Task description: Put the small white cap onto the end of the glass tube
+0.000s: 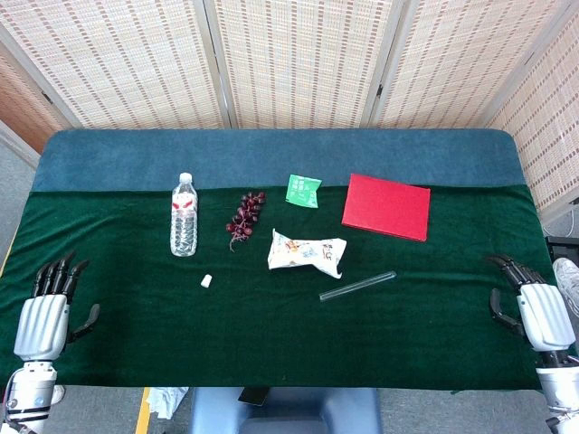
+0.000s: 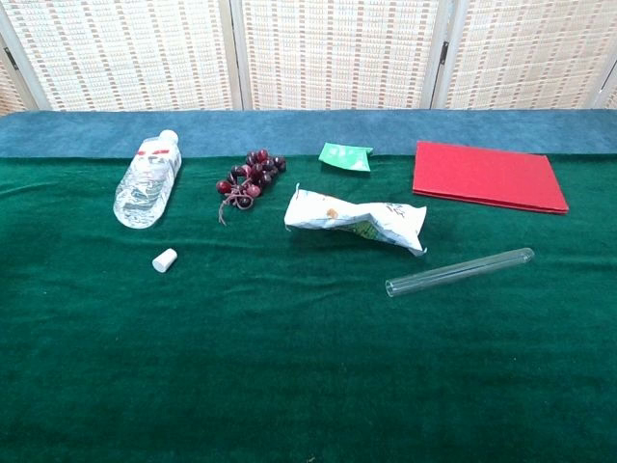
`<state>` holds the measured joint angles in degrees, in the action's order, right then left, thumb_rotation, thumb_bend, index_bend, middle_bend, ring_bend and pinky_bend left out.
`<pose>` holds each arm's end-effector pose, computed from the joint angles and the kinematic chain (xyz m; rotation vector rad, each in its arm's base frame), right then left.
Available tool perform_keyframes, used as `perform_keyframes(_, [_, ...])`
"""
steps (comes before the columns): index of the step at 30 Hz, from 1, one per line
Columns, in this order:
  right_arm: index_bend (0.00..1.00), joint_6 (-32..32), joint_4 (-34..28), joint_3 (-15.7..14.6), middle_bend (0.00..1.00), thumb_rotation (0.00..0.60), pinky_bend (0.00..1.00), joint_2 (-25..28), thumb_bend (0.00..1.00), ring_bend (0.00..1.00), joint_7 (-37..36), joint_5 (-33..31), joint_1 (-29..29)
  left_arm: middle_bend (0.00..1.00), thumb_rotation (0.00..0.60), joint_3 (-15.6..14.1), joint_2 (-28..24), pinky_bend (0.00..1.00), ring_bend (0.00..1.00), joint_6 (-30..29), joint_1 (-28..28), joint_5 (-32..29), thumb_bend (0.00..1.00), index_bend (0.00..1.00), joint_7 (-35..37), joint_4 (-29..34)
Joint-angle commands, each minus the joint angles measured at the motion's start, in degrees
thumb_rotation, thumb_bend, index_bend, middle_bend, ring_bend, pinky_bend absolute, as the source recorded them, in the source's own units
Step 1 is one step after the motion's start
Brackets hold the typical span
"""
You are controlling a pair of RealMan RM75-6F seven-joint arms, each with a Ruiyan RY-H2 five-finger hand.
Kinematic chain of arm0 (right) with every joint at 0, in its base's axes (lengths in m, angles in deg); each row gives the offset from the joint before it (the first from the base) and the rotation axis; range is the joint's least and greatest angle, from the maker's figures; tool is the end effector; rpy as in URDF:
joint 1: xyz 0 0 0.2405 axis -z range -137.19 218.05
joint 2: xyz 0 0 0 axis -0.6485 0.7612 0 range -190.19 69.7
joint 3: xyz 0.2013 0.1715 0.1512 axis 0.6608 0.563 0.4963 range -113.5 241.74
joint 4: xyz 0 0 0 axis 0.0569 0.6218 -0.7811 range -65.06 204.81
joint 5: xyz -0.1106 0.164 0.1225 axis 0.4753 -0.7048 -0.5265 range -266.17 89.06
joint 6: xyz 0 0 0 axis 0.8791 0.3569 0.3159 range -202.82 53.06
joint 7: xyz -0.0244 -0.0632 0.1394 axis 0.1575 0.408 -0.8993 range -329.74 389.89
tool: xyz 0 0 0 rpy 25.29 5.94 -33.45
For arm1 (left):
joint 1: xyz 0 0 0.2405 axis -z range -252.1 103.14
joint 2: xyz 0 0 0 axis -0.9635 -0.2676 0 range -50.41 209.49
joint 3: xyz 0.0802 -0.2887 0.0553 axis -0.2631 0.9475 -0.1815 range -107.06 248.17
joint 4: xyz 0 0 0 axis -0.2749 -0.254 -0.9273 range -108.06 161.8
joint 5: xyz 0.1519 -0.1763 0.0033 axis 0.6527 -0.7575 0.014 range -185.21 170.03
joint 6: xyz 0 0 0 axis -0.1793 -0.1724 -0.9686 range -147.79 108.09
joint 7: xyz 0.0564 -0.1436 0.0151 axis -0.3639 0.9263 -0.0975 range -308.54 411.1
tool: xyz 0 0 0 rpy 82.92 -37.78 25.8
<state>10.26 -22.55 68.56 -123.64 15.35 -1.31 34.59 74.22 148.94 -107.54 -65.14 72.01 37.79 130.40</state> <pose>-0.3547 -0.2100 0.1670 1.3104 -1.0508 1.1382 -0.3072 0.2201 0.1235 -1.3190 -0.9259 -0.9649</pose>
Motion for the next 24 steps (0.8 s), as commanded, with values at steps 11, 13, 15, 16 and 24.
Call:
perform_keyframes(11, [0.22,-0.34,-0.03,0.36,0.24,0.600,0.28,-0.03,0.70,0.26,0.32,-0.01,-0.45,0.06,0.599,0.38,0.18,0.00,0.00,0.85,-0.30,0.32,0.45,0.15,-0.23,-0.70])
perform_keyframes(13, [0.22,-0.41,-0.14,0.40,0.24,0.600,0.28,0.02,0.70,0.26,0.47,-0.06,-0.50,0.06,0.600,0.61,0.26,0.00,0.00,1.67,0.26,0.57,0.45,0.15,-0.30,-1.21])
perform_keyframes(15, [0.22,-0.41,-0.32,0.51,0.24,0.600,0.28,0.12,0.70,0.26,0.64,-0.05,-0.59,0.06,0.600,1.09,0.75,0.00,0.00,2.82,1.35,1.25,0.45,0.14,-0.08,-2.48])
perform_keyframes(16, [0.22,-0.36,-0.41,0.59,0.24,0.600,0.28,0.16,0.70,0.26,0.72,-0.04,-0.63,0.06,0.600,1.37,1.10,0.00,0.00,3.49,1.96,1.48,0.45,0.14,0.18,-3.25])
perform_keyframes(24, [0.22,-0.26,-1.15,0.78,0.24,0.600,0.28,0.37,0.70,0.26,1.34,0.54,-1.02,0.05,0.600,3.83,5.01,0.00,0.00,13.45,9.42,0.78,0.36,0.07,0.62,-11.26])
